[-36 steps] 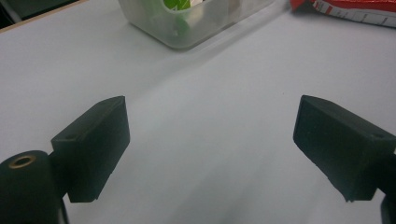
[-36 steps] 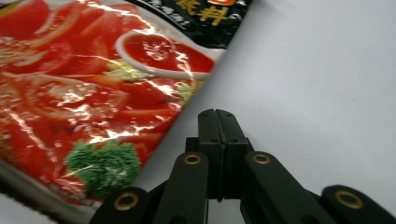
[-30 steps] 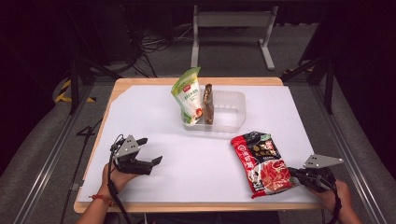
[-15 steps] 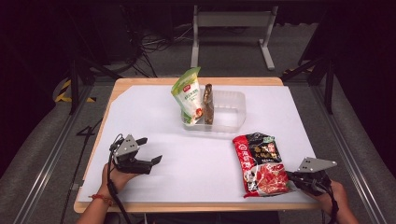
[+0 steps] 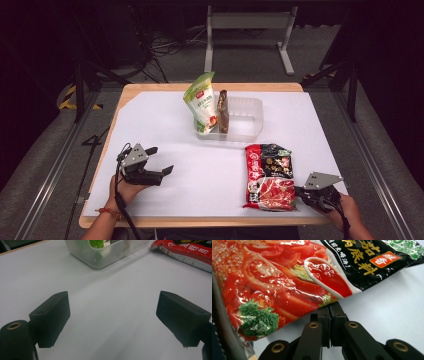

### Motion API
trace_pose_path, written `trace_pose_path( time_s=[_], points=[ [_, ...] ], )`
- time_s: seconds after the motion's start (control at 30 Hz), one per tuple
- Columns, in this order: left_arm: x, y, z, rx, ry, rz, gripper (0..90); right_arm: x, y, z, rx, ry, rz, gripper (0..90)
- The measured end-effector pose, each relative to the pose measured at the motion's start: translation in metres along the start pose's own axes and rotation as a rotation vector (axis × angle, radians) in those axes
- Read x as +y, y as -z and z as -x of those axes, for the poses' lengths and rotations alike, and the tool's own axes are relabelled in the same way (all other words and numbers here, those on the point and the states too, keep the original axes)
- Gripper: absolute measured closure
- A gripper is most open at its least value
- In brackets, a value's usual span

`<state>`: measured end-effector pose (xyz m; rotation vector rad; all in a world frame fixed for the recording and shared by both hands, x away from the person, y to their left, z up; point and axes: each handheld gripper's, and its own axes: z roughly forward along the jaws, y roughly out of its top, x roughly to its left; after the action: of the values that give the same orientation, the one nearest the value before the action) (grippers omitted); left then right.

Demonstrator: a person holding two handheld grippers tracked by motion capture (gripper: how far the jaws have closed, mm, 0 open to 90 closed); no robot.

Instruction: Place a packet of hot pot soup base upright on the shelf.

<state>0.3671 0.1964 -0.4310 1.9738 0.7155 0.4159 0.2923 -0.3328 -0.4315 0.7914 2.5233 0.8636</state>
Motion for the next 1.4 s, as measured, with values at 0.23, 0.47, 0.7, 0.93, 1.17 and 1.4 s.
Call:
trace_pose_path(
  time_s=[0.23, 0.47, 0.7, 0.93, 1.17, 1.4],
  points=[
    [0.0, 0.0, 0.0, -0.01, -0.003, -0.004, 12.9, 0.011, -0.008, -0.012, 0.03, 0.028, 0.012, 89.8],
    [0.0, -0.002, 0.001, -0.009, -0.003, -0.004, 13.0, 0.02, -0.018, -0.023, 0.039, 0.044, 0.025, 89.8],
    [0.001, -0.002, 0.001, -0.012, -0.007, -0.007, 13.0, 0.028, -0.025, -0.031, 0.051, 0.063, 0.033, 89.8],
    [0.001, -0.002, 0.002, -0.001, -0.008, 0.0, 13.1, 0.03, -0.028, -0.035, 0.071, 0.065, 0.053, 87.7],
    [0.001, -0.001, 0.002, 0.006, -0.022, -0.009, 13.1, 0.023, -0.02, -0.025, 0.097, 0.027, 0.09, 79.9],
    [0.001, 0.0, 0.002, 0.008, -0.022, 0.0, 13.1, 0.017, -0.011, -0.014, 0.072, -0.027, 0.144, 64.0]
  ],
)
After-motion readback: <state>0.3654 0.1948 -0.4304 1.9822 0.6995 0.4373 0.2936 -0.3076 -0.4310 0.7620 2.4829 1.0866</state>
